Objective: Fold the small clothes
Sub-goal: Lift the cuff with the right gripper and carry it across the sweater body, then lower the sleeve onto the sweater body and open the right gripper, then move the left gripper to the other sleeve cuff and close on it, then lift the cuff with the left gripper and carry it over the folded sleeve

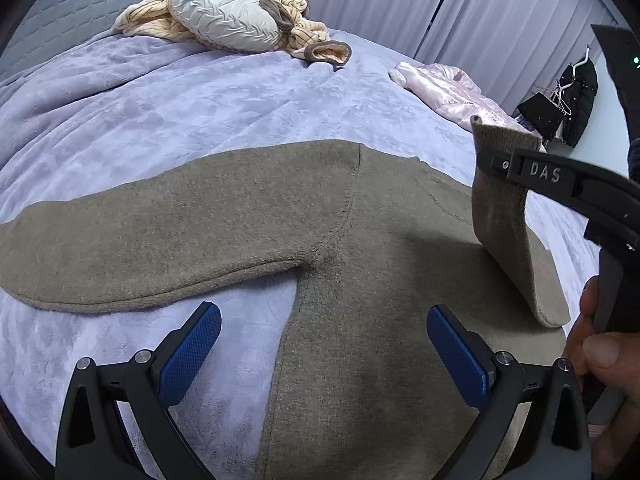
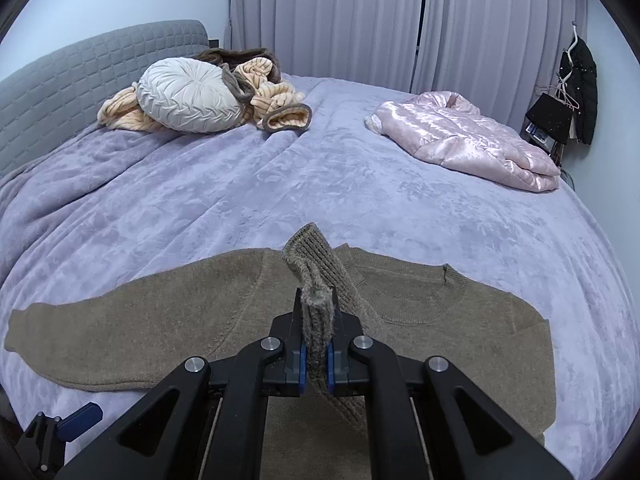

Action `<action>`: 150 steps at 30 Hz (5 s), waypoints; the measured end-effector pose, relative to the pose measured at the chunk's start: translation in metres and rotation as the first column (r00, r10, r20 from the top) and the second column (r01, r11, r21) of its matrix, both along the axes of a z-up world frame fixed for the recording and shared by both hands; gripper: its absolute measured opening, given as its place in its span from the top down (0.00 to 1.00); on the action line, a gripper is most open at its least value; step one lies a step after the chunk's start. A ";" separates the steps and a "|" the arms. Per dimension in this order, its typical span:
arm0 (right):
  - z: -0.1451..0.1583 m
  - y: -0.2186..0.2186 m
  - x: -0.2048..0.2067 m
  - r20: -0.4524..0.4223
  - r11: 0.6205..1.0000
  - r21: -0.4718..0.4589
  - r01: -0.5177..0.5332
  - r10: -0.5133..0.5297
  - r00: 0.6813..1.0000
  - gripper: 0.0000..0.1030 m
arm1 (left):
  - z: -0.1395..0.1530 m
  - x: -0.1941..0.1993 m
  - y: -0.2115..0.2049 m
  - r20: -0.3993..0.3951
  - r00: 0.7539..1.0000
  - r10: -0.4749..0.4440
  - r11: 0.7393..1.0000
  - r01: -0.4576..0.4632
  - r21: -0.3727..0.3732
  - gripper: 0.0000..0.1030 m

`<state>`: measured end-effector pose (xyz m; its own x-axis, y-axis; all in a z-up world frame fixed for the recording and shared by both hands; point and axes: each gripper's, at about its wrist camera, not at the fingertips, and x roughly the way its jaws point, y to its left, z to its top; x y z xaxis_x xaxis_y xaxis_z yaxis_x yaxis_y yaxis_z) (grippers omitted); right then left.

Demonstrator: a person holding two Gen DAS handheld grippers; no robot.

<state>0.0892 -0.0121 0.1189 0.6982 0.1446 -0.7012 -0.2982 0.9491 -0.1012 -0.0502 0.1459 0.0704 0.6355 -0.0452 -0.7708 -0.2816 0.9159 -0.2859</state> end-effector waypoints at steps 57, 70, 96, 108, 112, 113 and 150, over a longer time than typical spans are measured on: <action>-0.080 -0.113 0.003 -0.225 0.986 -0.078 0.148 -0.162 0.961 0.33 | -0.039 0.059 -0.037 -0.280 0.960 0.024 0.989 0.018 0.148 0.00; -0.064 -0.092 -0.030 -0.168 0.993 -0.008 0.118 -0.118 0.979 0.28 | -0.021 -0.007 0.059 -0.197 0.958 0.207 0.978 -0.197 0.067 0.00; -0.116 -0.073 -0.059 -0.134 0.994 -0.078 0.070 -0.080 0.988 0.13 | -0.068 -0.082 0.298 -0.164 0.775 0.610 0.752 -0.632 -0.188 0.58; -0.102 -0.069 -0.062 -0.137 0.993 -0.094 0.074 -0.086 0.987 0.12 | -0.047 -0.101 0.297 -0.033 0.821 0.569 0.768 -0.546 -0.334 0.89; -0.073 -0.050 -0.066 -0.086 0.998 -0.065 0.019 -0.024 0.996 0.12 | -0.022 -0.093 0.274 0.027 0.856 0.517 0.823 -0.488 -0.291 0.89; -0.067 -0.041 -0.064 -0.083 0.998 -0.067 0.001 -0.006 0.996 0.12 | -0.016 -0.092 0.270 0.039 0.862 0.505 0.832 -0.474 -0.289 0.89; -0.070 -0.097 -0.038 -0.184 0.997 -0.073 0.021 -0.034 0.982 0.12 | 0.109 0.001 0.082 0.156 0.981 0.119 0.989 -0.103 -0.104 0.89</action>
<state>0.0514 -0.1089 0.0486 0.5585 0.0726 -0.8263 -0.2921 0.9496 -0.1139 -0.0487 0.2279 0.1795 0.7566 -0.0357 -0.6529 -0.3229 0.8479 -0.4205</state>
